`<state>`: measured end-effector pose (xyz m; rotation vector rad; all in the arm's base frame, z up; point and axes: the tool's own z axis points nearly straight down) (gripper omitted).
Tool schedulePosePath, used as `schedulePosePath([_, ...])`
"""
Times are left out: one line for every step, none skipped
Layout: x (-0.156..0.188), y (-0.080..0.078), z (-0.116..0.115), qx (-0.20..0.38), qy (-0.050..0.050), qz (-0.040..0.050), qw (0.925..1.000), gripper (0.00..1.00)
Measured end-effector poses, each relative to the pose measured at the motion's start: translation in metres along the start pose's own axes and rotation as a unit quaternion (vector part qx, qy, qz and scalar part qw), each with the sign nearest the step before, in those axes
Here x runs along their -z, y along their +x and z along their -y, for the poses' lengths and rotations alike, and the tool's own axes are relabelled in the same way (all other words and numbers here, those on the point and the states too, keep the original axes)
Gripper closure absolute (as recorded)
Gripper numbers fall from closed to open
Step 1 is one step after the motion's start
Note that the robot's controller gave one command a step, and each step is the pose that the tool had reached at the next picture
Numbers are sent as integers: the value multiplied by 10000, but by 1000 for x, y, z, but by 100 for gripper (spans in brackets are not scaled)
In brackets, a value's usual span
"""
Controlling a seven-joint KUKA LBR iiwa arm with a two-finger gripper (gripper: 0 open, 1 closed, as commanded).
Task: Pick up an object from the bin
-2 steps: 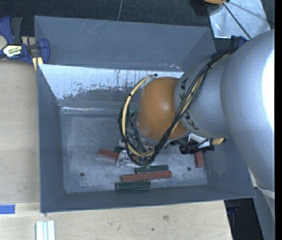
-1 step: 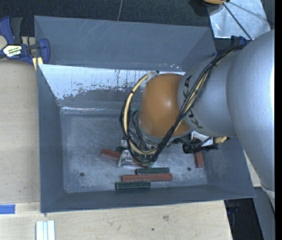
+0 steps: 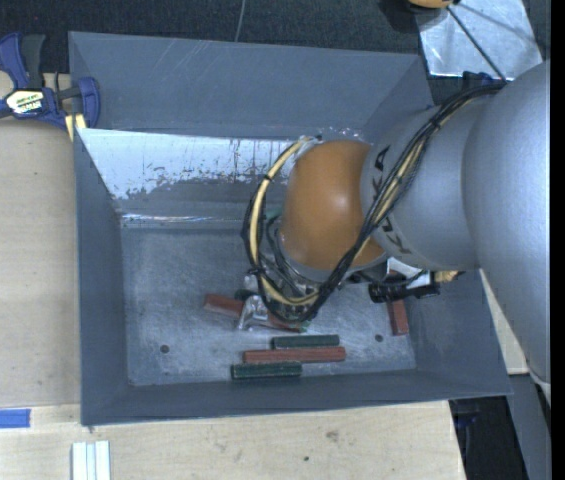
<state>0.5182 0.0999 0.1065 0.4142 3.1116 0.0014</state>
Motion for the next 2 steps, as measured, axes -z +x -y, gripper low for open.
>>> schedulePosePath([15, 2, 1, -2, 16, -33, 10000, 100])
schedulePosePath([37, 1, 1, 2, 9, -19, 10000, 100])
